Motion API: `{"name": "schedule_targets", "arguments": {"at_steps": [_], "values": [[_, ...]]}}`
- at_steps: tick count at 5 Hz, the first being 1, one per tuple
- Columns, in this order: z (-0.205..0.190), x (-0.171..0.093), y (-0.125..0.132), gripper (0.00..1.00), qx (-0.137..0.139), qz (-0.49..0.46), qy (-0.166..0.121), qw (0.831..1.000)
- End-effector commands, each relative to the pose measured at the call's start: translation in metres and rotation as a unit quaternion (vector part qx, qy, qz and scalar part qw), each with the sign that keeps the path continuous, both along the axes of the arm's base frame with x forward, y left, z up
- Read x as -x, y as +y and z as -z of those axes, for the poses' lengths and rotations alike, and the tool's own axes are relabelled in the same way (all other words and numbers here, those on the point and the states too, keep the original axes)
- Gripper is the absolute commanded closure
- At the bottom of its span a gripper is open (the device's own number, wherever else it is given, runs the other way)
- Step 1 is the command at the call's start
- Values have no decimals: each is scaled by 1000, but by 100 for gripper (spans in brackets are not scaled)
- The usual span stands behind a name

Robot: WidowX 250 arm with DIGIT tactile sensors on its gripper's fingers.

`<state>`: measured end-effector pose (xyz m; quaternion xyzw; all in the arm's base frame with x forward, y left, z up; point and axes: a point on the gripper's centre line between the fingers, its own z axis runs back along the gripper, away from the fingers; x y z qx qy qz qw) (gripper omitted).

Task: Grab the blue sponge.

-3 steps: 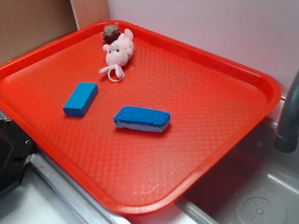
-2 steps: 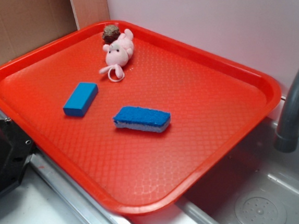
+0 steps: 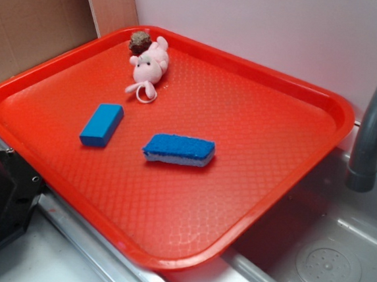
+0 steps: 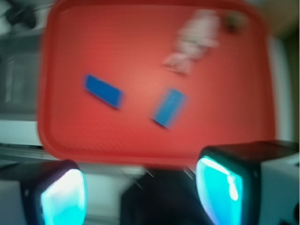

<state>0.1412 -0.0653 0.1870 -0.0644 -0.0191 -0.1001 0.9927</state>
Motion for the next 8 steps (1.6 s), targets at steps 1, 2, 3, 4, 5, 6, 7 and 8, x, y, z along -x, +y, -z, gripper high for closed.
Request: {"name": "schedule_targets", "arguments": {"at_steps": [1, 2, 3, 4, 5, 6, 7, 8], "values": [[56, -14, -43, 0, 34, 254, -26, 966], [91, -35, -43, 0, 5, 298, -19, 954], [127, -52, -41, 0, -44, 304, -12, 952], [159, -37, -51, 0, -93, 327, 14, 940], [170, -12, -53, 100, -108, 323, 20, 940], [157, 13, -50, 100, -100, 291, 7, 952], [108, 36, -37, 100, -70, 174, -9, 982], [59, -11, 11, 100, -19, 49, -13, 999]]}}
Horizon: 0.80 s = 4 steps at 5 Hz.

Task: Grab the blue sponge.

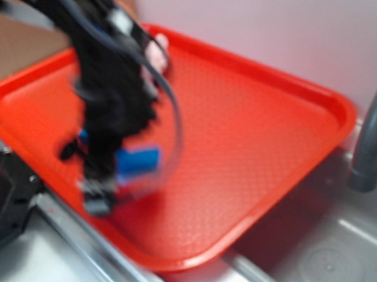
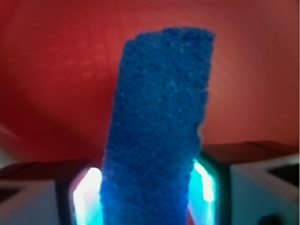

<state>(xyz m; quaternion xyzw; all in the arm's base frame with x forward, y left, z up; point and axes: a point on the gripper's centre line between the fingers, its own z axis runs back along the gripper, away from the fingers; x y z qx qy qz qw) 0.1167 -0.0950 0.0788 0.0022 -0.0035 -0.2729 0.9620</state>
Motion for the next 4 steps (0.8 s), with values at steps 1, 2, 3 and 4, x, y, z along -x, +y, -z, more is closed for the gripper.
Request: {"name": "schedule_targets", "arguments": {"at_steps": [1, 2, 3, 4], "values": [[-101, -53, 83, 100, 41, -240, -34, 969], [-129, -55, 90, 100, 44, -340, -47, 938], [-133, -55, 93, 100, 57, -372, -53, 925], [-127, -48, 94, 100, 33, -388, -27, 921]]}}
